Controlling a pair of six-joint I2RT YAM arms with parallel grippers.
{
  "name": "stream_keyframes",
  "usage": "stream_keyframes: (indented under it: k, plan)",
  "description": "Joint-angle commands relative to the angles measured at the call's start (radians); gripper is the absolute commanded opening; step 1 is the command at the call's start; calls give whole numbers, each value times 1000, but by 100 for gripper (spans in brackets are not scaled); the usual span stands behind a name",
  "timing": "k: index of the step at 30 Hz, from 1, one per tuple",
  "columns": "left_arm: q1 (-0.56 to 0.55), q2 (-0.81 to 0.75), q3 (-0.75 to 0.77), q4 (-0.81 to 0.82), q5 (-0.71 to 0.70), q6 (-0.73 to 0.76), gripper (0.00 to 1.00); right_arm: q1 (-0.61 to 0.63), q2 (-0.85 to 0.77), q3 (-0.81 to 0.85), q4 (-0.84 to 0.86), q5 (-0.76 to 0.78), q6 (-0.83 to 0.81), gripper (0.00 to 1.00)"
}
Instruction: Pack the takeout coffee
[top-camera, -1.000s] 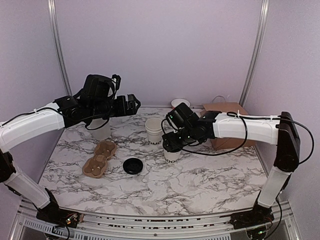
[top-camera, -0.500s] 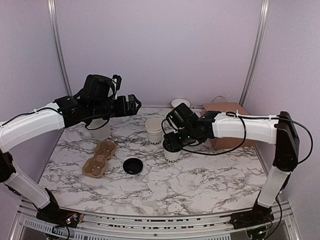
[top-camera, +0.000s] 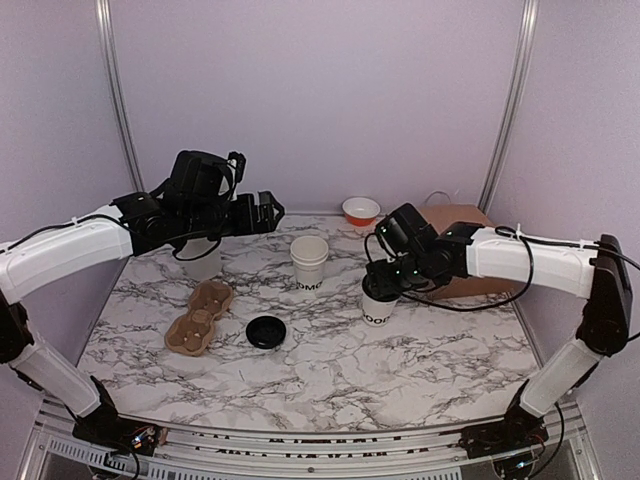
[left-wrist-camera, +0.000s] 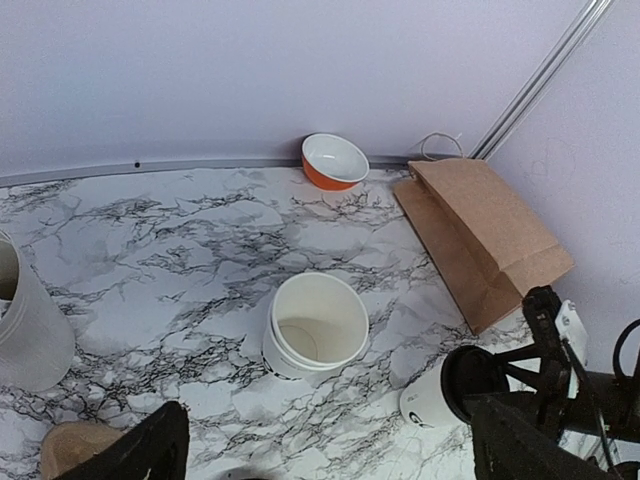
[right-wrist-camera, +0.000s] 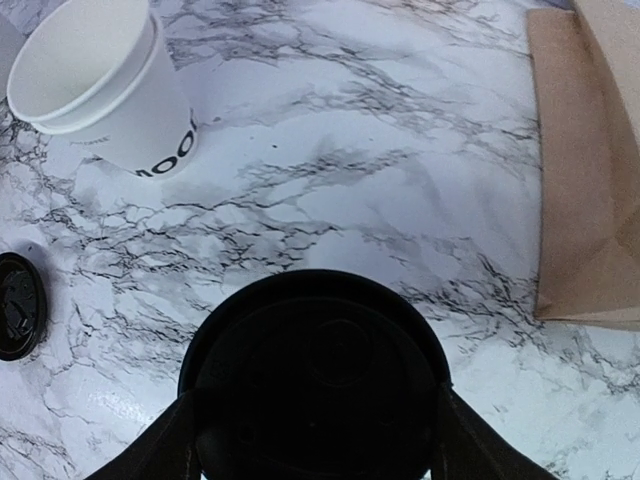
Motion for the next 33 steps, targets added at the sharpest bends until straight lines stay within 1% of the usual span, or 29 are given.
stream_keyframes:
  k: [1,5,9,13,15,19,26,28,33]
  plan:
    - [5,28,32,-12,9,1,99,-38,-127,-79,-47,47,51,66]
    - [5,47,51,-12,13,4,99,-84,-260,-191,-85,75,81,66]
    - [5,63,69,-12,16,5,99,-157,-387,-303,-141,113,109,66]
    - [5,81,87,-13,26,5,99,-260,-513,-378,-173,133,110,66]
    - [5,92,97,-13,33,3,99,-286,-554,-379,-180,146,109,66]
    - [5,103,107,-14,47,-3,99,-337,-557,-371,-194,179,117,67]
    - [5,84,100,-16,33,9,99,-346,-517,-366,-200,179,132,69]
    - [5,81,98,-17,32,12,99,-346,-523,-370,-199,172,139,72]
    - [5,79,92,-19,33,12,99,-346,-542,-377,-198,153,155,87]
